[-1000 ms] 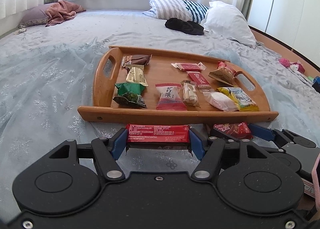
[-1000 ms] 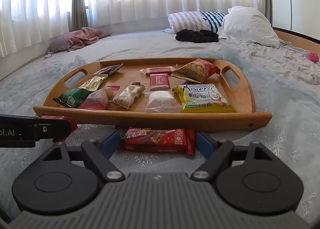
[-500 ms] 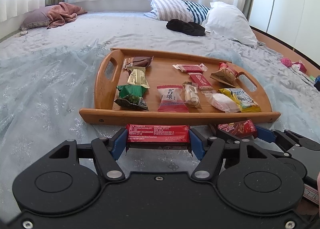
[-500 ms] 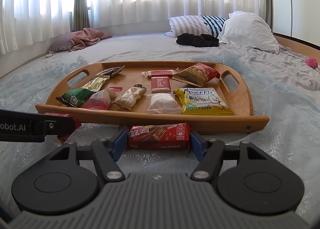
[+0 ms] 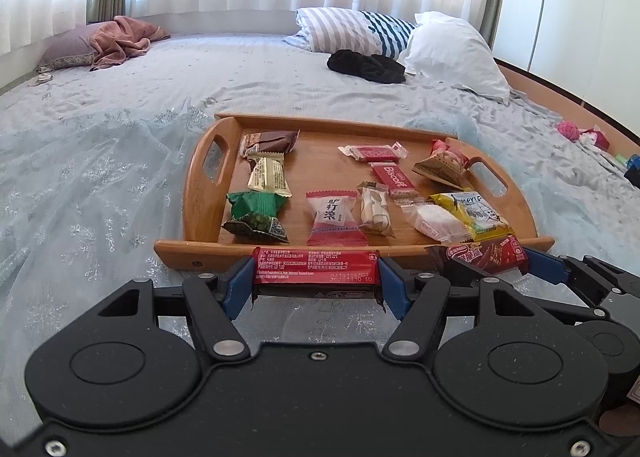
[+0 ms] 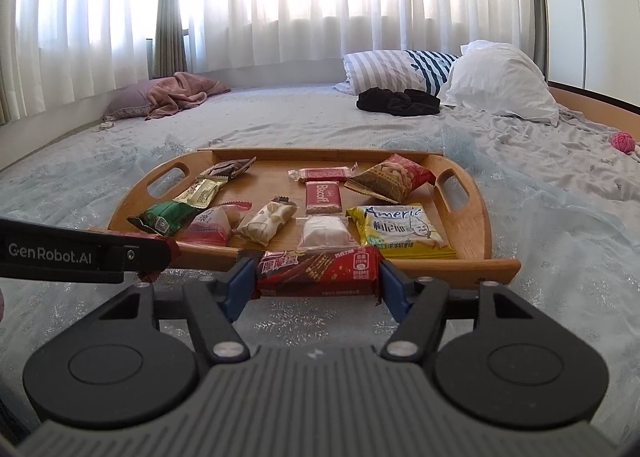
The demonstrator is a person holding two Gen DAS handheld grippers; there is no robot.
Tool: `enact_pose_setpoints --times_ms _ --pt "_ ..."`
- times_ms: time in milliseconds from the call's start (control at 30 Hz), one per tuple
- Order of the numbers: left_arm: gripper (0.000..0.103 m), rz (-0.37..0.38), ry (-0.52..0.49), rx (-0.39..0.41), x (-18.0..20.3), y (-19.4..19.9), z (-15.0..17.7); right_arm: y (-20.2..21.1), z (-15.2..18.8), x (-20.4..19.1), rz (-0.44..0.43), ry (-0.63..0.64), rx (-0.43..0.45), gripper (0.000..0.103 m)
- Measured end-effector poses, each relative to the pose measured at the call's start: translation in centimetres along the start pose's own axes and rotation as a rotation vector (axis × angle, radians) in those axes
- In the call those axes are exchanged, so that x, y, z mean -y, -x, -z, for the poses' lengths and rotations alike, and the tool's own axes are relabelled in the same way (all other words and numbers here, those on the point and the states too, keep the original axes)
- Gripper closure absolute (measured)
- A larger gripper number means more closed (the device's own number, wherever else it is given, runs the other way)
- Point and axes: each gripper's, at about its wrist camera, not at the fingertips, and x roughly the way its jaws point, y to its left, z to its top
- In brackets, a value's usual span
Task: Organize snacks
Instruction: 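Carry the red bar and red chocolate pack over the tray with both grippers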
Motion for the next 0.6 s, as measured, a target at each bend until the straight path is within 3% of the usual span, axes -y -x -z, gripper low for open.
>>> enact_pose_setpoints --times_ms 600 --pt "0.039 0.034 -0.003 0.100 1.0 -1.1 -5.9 -1.6 -4.2 2.1 -0.031 -0.014 0.067 0.034"
